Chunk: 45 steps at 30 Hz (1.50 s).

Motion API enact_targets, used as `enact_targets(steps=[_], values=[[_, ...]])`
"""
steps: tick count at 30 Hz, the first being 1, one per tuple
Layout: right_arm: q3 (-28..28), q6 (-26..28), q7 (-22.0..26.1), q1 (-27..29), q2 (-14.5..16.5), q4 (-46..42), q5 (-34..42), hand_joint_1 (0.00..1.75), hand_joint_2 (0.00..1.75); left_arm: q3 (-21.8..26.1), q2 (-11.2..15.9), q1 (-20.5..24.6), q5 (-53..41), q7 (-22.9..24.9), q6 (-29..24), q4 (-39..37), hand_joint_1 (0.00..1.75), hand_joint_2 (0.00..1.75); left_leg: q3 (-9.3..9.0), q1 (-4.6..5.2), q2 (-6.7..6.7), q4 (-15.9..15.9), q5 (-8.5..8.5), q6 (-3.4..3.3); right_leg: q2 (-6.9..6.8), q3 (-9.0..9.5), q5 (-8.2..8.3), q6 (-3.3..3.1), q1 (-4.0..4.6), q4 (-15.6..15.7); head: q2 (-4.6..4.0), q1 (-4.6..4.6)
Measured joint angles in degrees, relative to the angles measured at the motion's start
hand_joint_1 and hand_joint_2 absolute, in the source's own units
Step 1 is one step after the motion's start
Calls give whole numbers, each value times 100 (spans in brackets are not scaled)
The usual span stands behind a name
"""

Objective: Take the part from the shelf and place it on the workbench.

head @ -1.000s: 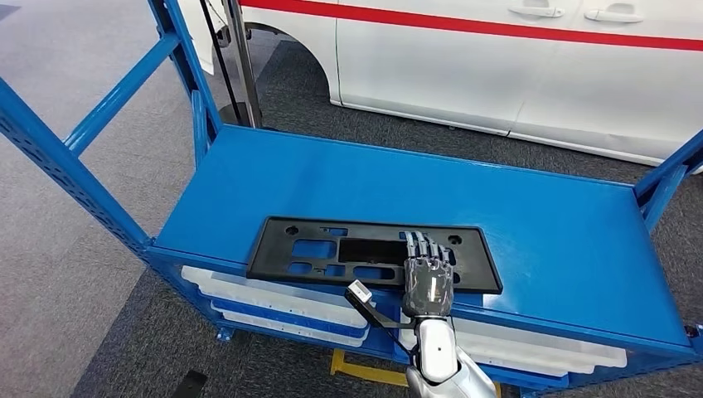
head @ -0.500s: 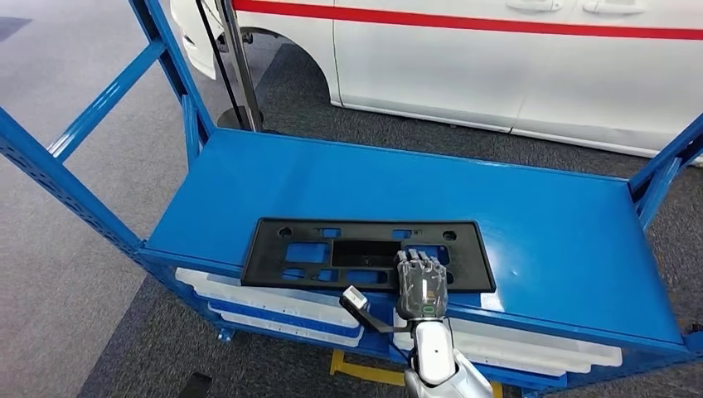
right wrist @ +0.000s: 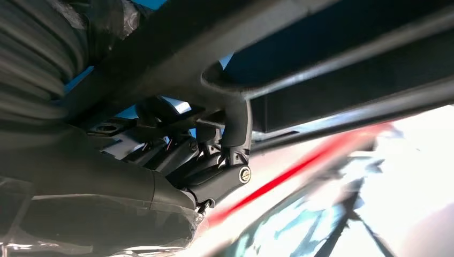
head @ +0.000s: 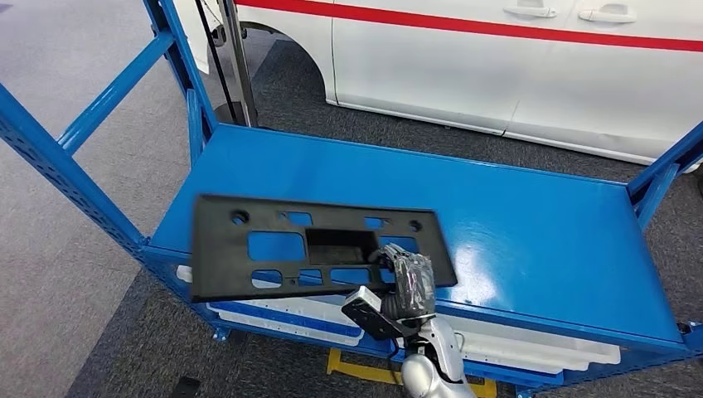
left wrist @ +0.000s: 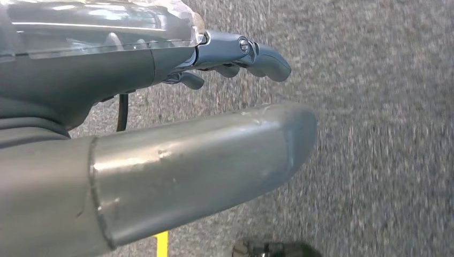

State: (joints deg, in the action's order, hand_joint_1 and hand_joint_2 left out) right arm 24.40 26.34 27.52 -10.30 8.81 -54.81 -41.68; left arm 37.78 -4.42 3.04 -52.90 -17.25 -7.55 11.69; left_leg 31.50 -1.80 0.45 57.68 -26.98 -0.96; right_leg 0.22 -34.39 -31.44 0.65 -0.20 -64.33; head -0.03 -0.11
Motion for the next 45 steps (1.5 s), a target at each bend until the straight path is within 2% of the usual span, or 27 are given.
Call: enact_targets(steps=[2,3,4,5,7,9,12,14,15,17,18,19,20,22,24,27,29,30,32,33,34,35,37,39,41,43,45], values=[[13,-520,239,320,126,-777,1246,175,175,102,0,1,11,-4,-26,0,0,0,13,17,4,2,-3,-29,-5,-355,-370,27,-23,-776,-1,-1],[22,-764,224,517,162,-1181,1743,175,175,157,-2,-2,22,-3,-38,0,0,0,17,27,-14,4,-5,-36,-6,-473,-436,30,-32,-1027,-1,-1],[27,-985,244,734,173,-1595,2211,175,175,208,-6,-10,33,-2,-49,0,0,0,20,36,-40,7,-6,-40,-6,-496,-387,22,-35,-1072,-1,0],[31,-1187,278,946,168,-2030,2686,175,175,260,-16,-22,46,1,-62,0,0,0,19,46,-70,12,-9,-39,-6,-412,-232,1,-31,-887,-1,1],[31,-1516,370,1297,144,-2870,3496,175,175,362,-49,-48,77,10,-96,-1,0,0,14,68,-105,21,-19,-30,-7,-54,170,-85,-3,-110,-1,-1],[30,-1760,473,1551,129,-3591,4000,175,175,460,-83,-63,107,21,-136,-2,0,0,29,88,-106,30,-30,5,-10,183,356,-153,35,451,-1,-1],[21,-1984,618,1917,107,-4359,4365,175,175,580,-116,-71,140,34,-198,-2,0,0,34,84,-95,19,-46,98,-3,215,367,-186,36,578,-1,-1],[16,-2119,676,2124,94,-4696,4540,175,175,642,-145,-72,160,43,-244,-2,0,0,97,87,-86,197,-201,147,-13,262,399,-237,-4,662,-1,-3],[15,-2168,691,2200,90,-4814,4594,175,175,667,-156,-73,164,46,-262,-2,0,0,205,82,-81,447,-358,164,-22,283,413,-261,-22,694,-1,-5],[12,-2211,707,2318,79,-4981,4647,175,175,700,-170,-77,167,53,-274,-2,0,0,542,71,-77,1182,-707,199,-30,285,411,-289,-9,695,-1,-8],[11,-2217,708,2371,71,-5038,4659,175,175,720,-172,-80,167,56,-277,-2,0,0,681,67,-77,1473,-792,215,-31,283,405,-292,-4,687,-1,-9],[10,-2219,708,2417,63,-5083,4666,175,175,742,-173,-83,167,58,-277,-2,0,0,737,66,-76,1581,-772,225,-29,283,398,-291,-1,677,-1,-9],[10,-2219,707,2453,55,-5121,4670,175,175,763,-175,-85,168,58,-277,-2,0,0,682,65,-74,1456,-640,227,-25,286,389,-286,0,663,-1,-10],[10,-2219,706,2501,49,-5187,4675,175,175,793,-176,-82,169,58,-277,-2,0,0,319,65,-70,711,-260,203,-16,290,355,-257,1,618,-1,-10],[10,-2219,707,2528,47,-5242,4677,175,175,804,-179,-74,168,58,-278,-2,0,0,45,86,-73,147,-82,154,-12,271,322,-211,20,559,-1,-8],[9,-2193,708,2553,44,-5280,4657,175,175,809,-187,-79,173,57,-280,-2,0,0,18,102,-78,45,-65,75,-9,250,318,-134,31,545,0,-7],[1,-2032,715,2585,45,-5301,4523,175,175,827,-203,-79,221,57,-287,-2,0,0,11,76,-71,1,-29,-2,-5,197,196,-73,18,403,-1,-7],[-11,-1900,718,2618,46,-5307,4424,175,175,853,-217,-76,261,58,-298,-2,0,0,8,63,-66,-19,-15,-38,-4,99,43,-42,8,175,-1,-5],[-63,-1678,740,2735,48,-5283,4255,175,175,933,-243,-78,343,60,-335,-2,0,0,19,64,-62,-20,-14,-69,-6,-236,-335,7,-20,-549,-1,-5],[-100,-1631,774,2811,47,-5246,4193,175,175,973,-255,-84,372,64,-355,-2,0,0,22,65,-61,-18,-15,-70,-7,-395,-452,26,-34,-874,-1,-5],[-147,-1634,830,2890,47,-5185,4124,175,175,1015,-268,-89,393,80,-368,-2,0,0,22,66,-61,-14,-12,-69,-8,-478,-460,41,-47,-1034,-1,-5],[-197,-1678,895,2963,46,-5105,4045,175,175,1055,-285,-93,407,97,-374,-2,0,0,20,65,-62,-6,-11,-66,-10,-455,-356,48,-59,-976,-1,-5],[-321,-1856,1022,3092,47,-4908,3883,175,175,1125,-327,-93,410,130,-375,-2,0,0,14,62,-74,23,-18,-48,-16,-122,49,38,-81,-264,-1,-5],[-467,-2045,1119,3203,55,-4721,3770,175,175,1180,-364,-91,399,154,-385,-2,0,0,34,78,-88,61,-31,2,-9,165,299,3,-64,364,-1,-6],[-622,-2197,1177,3315,99,-4578,3691,175,175,1233,-388,-95,379,184,-397,-2,0,0,61,90,-92,75,-20,70,6,187,327,-36,-29,466,-1,-7],[-771,-2364,1199,3422,183,-4489,3590,175,175,1269,-404,-103,354,195,-401,-2,0,0,80,79,-90,84,-31,140,5,155,375,-110,-39,493,-1,-7],[-904,-2524,1211,3496,286,-4438,3463,175,175,1300,-419,-102,328,195,-402,-2,0,0,183,66,-81,331,-274,189,-11,117,432,-215,-61,549,-1,-9]])
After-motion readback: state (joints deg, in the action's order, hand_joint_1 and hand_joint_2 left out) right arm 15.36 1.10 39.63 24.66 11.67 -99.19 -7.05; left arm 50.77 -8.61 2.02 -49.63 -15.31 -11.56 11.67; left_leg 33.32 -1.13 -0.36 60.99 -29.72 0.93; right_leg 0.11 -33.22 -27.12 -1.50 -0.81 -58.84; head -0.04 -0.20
